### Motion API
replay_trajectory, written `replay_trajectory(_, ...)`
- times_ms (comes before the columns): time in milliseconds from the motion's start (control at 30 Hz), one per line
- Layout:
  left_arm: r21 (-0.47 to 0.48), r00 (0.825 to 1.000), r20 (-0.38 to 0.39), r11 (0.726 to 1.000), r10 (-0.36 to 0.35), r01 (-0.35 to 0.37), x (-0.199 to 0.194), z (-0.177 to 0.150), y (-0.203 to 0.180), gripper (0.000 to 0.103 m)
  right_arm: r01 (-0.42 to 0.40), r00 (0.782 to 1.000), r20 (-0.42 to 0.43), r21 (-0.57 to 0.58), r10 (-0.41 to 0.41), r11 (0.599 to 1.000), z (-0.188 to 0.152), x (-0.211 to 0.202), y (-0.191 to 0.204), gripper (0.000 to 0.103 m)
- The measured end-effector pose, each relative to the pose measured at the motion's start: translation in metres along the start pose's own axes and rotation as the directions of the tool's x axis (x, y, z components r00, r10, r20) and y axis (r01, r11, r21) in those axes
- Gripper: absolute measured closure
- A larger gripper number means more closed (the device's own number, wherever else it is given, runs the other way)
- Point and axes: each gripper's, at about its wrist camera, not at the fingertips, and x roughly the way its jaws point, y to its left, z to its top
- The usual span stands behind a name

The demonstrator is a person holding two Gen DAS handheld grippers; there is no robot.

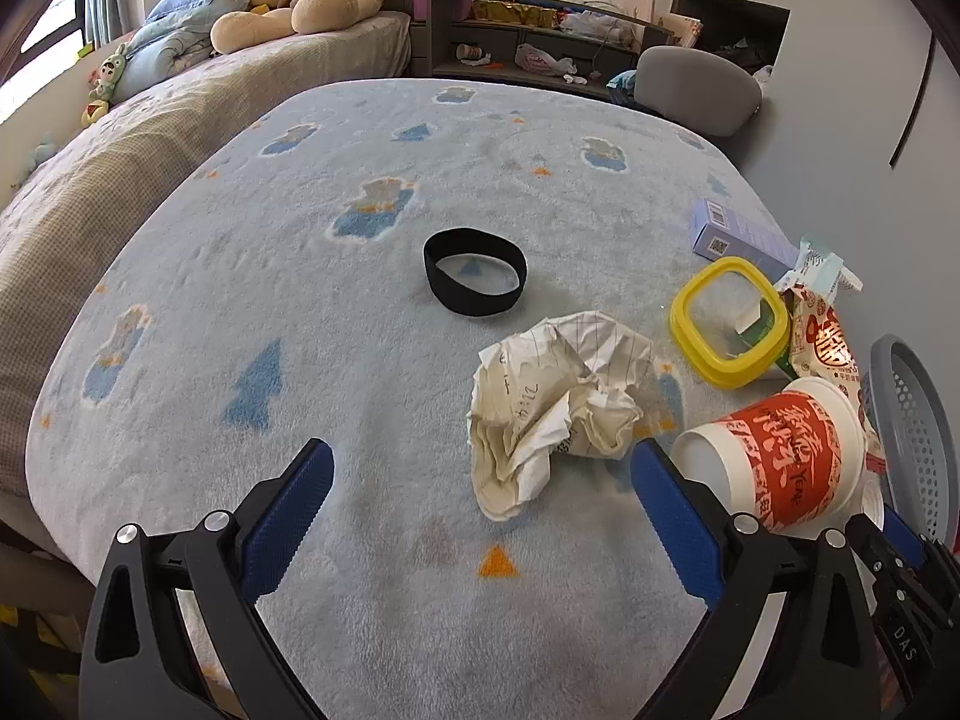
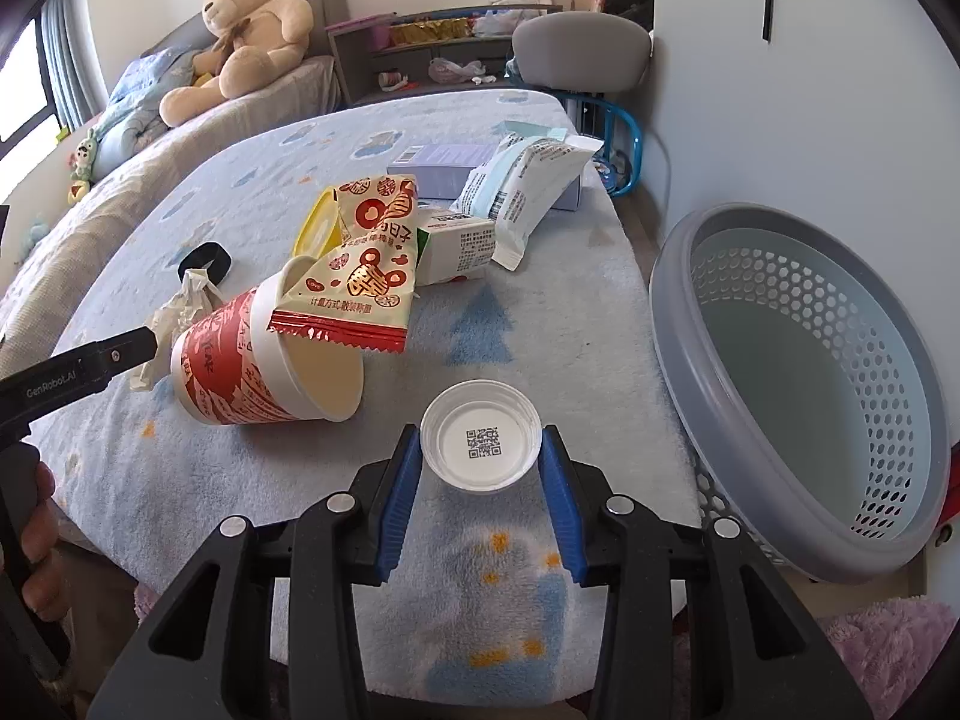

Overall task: Collect trash
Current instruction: 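Grasp the crumpled white tissue with the left gripper while the right holds the lid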

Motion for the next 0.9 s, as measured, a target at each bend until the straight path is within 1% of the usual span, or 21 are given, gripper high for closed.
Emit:
replay_trajectory(133, -0.012, 1.000, -0.005, 1.000, -0.001, 0.001, 0.009, 0.007, 0.003, 0.008, -0.004, 1.000, 0.000, -0.002, 0.004, 1.000, 0.000, 0.001, 0.001, 0.064)
replay_trajectory(333, -0.012, 0.999, -0.018, 0.999, -0.031, 0.031, 0.021, 0.012, 0.007, 0.009, -0.008, 1.000, -0.001, 0.000, 0.008, 1.000, 0.000, 0.001, 0.001, 0.064)
replay_trajectory(367, -0.008, 0.999, -0.019, 0.999, -0.037, 0.037, 0.022, 0.011, 0.007, 0.011, -0.009, 1.000, 0.000, 0.001, 0.009, 1.000, 0.000, 0.001, 0.001, 0.064)
replay_trajectory(400, -0.004, 0.999, -0.024, 0.999, -0.043, 0.043, 0.024, 0.011, 0.007, 0.019, -0.010, 1.000, 0.000, 0.002, 0.010, 1.000, 0.000, 0.001, 0.001, 0.064)
replay_trajectory(433, -0.003, 0.998, -0.033, 0.998, -0.061, 0.061, 0.026, 0.010, 0.007, 0.024, -0.012, 1.000, 0.001, 0.002, 0.012, 1.000, 0.000, 0.001, 0.001, 0.064)
replay_trajectory(500, -0.017, 0.993, -0.037, 0.994, -0.112, 0.111, 0.027, 0.009, 0.009, 0.037, -0.012, 1.000, 0.002, 0.000, 0.012, 1.000, 0.000, 0.001, 0.001, 0.064)
replay_trajectory(533, -0.019, 0.990, -0.037, 0.991, -0.133, 0.132, 0.026, 0.009, 0.009, 0.041, -0.013, 1.000, 0.002, -0.001, 0.013, 1.000, -0.001, 0.000, 0.002, 0.064)
replay_trajectory(600, -0.016, 0.983, -0.042, 0.984, -0.179, 0.178, 0.025, 0.009, 0.007, 0.063, -0.014, 1.000, 0.005, -0.002, 0.014, 1.000, 0.000, 0.000, 0.002, 0.064)
replay_trajectory(667, -0.002, 0.983, -0.034, 0.983, -0.182, 0.182, 0.021, 0.008, 0.003, 0.070, -0.015, 1.000, 0.010, -0.003, 0.015, 1.000, 0.000, -0.002, 0.002, 0.064)
replay_trajectory(833, 0.012, 0.985, -0.022, 0.985, -0.173, 0.173, 0.012, 0.006, 0.000, 0.076, -0.019, 1.000, 0.017, -0.002, 0.019, 1.000, 0.000, -0.006, 0.003, 0.064)
replay_trajectory(867, 0.011, 0.985, -0.017, 0.985, -0.170, 0.170, 0.010, 0.006, 0.001, 0.080, -0.019, 1.000, 0.018, -0.001, 0.019, 1.000, 0.000, -0.007, 0.002, 0.064)
replay_trajectory(900, 0.009, 0.985, -0.012, 0.985, -0.170, 0.170, 0.007, 0.006, 0.002, 0.080, -0.020, 1.000, 0.019, -0.001, 0.020, 1.000, 0.000, -0.008, 0.002, 0.064)
